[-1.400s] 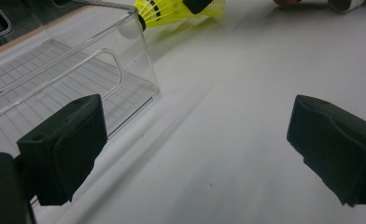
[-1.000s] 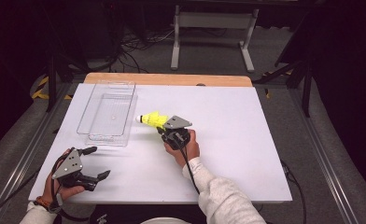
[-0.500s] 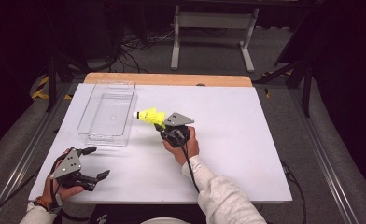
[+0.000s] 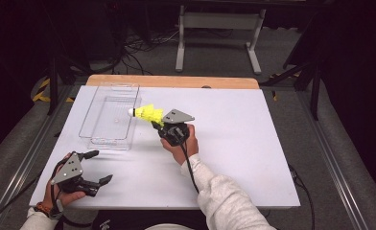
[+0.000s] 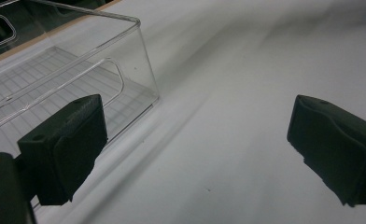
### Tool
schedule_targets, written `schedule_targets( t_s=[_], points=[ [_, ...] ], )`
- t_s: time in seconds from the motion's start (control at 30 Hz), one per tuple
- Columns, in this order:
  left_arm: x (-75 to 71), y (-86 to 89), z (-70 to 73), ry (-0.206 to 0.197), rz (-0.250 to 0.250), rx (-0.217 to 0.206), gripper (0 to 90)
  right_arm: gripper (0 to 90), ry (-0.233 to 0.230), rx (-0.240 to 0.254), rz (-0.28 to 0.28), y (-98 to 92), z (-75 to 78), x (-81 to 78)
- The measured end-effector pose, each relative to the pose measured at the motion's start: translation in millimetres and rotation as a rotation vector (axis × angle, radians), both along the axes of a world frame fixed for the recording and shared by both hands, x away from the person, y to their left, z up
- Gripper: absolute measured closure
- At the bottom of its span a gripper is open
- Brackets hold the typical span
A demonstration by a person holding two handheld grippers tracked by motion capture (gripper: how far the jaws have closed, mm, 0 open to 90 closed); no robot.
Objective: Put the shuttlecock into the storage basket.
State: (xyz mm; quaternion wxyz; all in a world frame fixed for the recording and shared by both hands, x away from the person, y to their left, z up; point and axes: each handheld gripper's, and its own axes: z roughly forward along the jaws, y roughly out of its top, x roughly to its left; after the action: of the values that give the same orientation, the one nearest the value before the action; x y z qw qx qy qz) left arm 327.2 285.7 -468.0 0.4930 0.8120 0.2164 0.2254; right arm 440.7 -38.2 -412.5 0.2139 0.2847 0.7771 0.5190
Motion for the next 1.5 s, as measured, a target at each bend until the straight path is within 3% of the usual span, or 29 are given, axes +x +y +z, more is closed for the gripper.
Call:
schedule_targets(
  t_s=[0.63,1.5],
  points=[
    [0.1,-0.4,0.5,0.001,-0.007,-0.005,5.8,88.5,-0.030,0.010,0.043,33.8,18.1,11.0],
    [0.8,0.5,0.9,0.004,-0.006,-0.021,5.8,88.5,-0.003,-0.018,0.126,88.9,15.1,17.2]
  ],
)
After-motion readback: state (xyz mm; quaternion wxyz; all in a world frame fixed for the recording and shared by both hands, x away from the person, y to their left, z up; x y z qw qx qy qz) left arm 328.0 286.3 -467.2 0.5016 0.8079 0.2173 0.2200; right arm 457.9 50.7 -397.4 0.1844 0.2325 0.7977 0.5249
